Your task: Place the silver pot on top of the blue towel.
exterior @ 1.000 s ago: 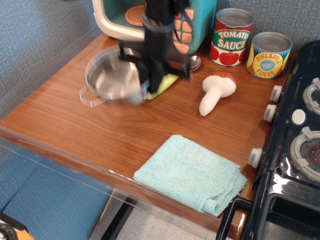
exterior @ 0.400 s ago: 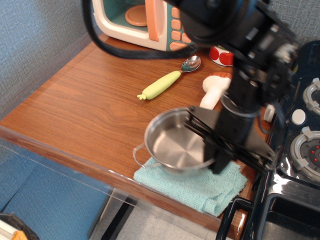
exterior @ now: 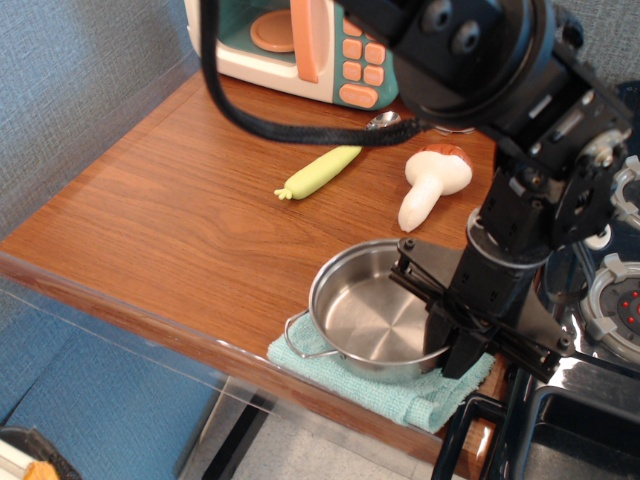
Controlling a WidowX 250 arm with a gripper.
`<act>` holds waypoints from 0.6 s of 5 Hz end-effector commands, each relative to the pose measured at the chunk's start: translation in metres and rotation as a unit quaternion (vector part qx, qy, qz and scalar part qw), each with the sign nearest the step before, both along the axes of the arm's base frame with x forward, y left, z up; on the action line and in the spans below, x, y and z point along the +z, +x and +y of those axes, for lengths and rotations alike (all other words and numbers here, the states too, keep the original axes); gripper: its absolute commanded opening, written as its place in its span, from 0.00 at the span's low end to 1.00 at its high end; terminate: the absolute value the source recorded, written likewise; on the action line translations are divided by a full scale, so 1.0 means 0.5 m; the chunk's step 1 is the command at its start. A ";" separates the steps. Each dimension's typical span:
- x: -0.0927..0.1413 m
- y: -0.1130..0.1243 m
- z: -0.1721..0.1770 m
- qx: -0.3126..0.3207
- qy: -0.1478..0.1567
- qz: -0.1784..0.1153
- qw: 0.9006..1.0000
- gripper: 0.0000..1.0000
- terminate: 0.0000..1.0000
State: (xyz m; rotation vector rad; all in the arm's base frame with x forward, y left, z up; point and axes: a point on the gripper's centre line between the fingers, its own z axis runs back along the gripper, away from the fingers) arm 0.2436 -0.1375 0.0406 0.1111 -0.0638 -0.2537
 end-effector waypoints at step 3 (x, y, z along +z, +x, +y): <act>0.069 -0.007 0.056 0.052 -0.045 -0.005 0.998 1.00 0.00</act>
